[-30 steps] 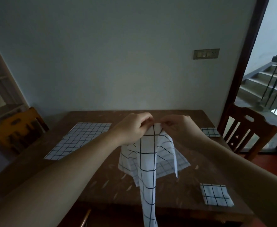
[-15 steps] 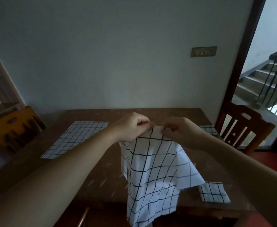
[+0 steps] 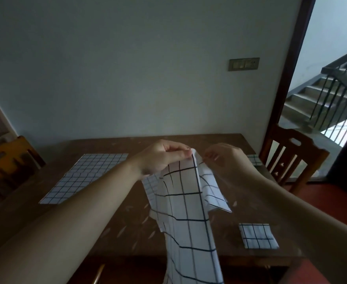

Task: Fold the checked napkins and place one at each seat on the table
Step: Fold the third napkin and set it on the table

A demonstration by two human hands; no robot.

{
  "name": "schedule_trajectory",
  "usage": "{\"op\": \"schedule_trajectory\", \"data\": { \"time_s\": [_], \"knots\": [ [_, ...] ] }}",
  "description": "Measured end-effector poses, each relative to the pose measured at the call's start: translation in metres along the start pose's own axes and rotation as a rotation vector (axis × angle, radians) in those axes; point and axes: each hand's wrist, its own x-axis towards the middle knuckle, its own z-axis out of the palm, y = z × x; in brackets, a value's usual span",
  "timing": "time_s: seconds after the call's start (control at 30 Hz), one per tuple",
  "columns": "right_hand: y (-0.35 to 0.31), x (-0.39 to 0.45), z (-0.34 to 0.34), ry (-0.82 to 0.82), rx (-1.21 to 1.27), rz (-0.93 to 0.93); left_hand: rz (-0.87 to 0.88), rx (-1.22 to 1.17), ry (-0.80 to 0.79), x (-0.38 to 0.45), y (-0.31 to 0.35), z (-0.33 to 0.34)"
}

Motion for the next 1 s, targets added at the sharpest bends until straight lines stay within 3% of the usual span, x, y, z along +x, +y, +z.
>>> {"op": "schedule_trajectory", "data": {
  "time_s": [0.07,0.13,0.23,0.3,0.47,0.6,0.7,0.8,0.87,0.93,1.0],
  "knots": [
    [0.003,-0.006,0.0,0.179,-0.098,-0.067,0.027,-0.026,0.019,0.003,0.0,0.004],
    [-0.005,-0.014,-0.005,0.216,0.064,0.021,0.07,-0.013,0.059,0.008,0.0,0.007],
    [-0.024,-0.022,-0.019,-0.097,0.509,0.188,0.118,-0.016,0.177,0.013,0.003,0.014],
    [-0.026,-0.025,-0.019,-0.275,0.463,0.165,0.157,0.012,0.255,0.017,0.004,0.018],
    [-0.009,-0.022,-0.022,-0.187,0.334,0.171,0.241,0.156,0.381,0.019,0.01,0.012],
    [0.005,-0.028,-0.019,-0.452,0.158,0.212,0.345,0.183,0.611,0.019,0.012,0.001],
    [0.02,-0.033,-0.017,-0.393,0.133,0.295,0.279,0.168,0.677,0.019,0.005,-0.011],
    [0.025,-0.031,-0.029,-0.362,0.104,0.327,0.081,0.256,0.64,0.015,-0.007,-0.024],
    [0.024,-0.023,-0.037,-0.431,0.018,0.247,0.137,0.499,0.593,0.011,-0.006,-0.022],
    [0.013,-0.012,-0.042,-0.519,-0.088,0.155,0.286,0.754,0.406,0.009,0.006,-0.004],
    [0.0,-0.001,-0.045,-0.576,-0.162,0.052,0.296,0.967,0.122,0.015,0.02,0.025]
  ]
}}
